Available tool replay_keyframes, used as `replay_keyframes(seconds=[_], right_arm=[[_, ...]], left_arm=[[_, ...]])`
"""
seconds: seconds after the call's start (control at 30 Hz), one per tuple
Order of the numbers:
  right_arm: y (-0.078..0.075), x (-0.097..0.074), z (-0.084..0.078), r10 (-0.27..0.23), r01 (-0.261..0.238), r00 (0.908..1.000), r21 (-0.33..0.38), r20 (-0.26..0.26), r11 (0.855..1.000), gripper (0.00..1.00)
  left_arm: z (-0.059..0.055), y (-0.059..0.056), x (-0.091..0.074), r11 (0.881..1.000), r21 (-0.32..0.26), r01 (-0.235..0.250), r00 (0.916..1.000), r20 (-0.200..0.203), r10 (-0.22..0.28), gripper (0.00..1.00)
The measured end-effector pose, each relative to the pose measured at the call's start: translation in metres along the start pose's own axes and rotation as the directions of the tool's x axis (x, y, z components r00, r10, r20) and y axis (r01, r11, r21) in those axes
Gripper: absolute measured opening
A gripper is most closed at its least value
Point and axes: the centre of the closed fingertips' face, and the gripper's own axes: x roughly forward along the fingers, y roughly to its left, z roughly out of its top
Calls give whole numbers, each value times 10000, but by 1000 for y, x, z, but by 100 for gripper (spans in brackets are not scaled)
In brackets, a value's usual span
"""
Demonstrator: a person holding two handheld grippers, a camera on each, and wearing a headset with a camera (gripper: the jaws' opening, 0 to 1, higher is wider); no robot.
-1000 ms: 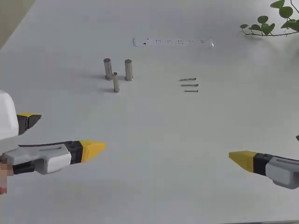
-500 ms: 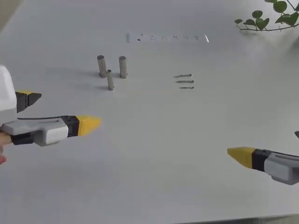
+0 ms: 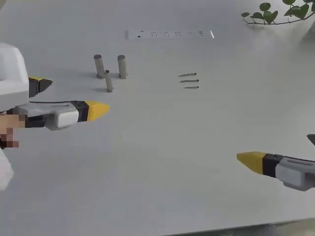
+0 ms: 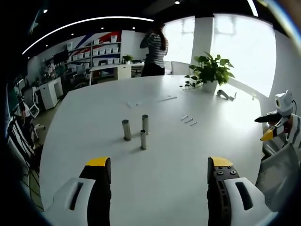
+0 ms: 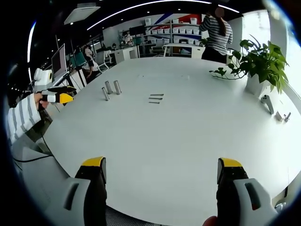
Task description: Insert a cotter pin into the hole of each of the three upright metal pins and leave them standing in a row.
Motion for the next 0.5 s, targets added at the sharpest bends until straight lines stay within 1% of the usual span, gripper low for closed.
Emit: replay_keyframes(seconds=[0.13,0.2,0.3,0.43,0.47,0.5], right_arm=[[-1,2,-3,-29,30,9999,33,-108,10000,97],[-2,3,-4,-34,34,9998,15,-172,10000,97],[-1,3,-4,-3,4,9998,47,-194,10000,97],[-1,4,-2,-26,27,9999,85,-149,10000,97],[-1,4,-2,-29,30,9999,88,-146,10000,97],[-2,5,-2,-34,35,9999,111,-155,9999,97]], left_arm=[[6,2,11,9991,421,67,10000,59,-69,80],[8,3,16,9988,479,131,9999,23,-133,79],[9,5,24,9980,605,206,9998,26,-208,75],[10,10,32,9988,431,250,9997,60,-252,72],[10,11,33,9987,444,242,9997,69,-245,69],[11,12,35,9974,690,217,9997,120,-226,67]])
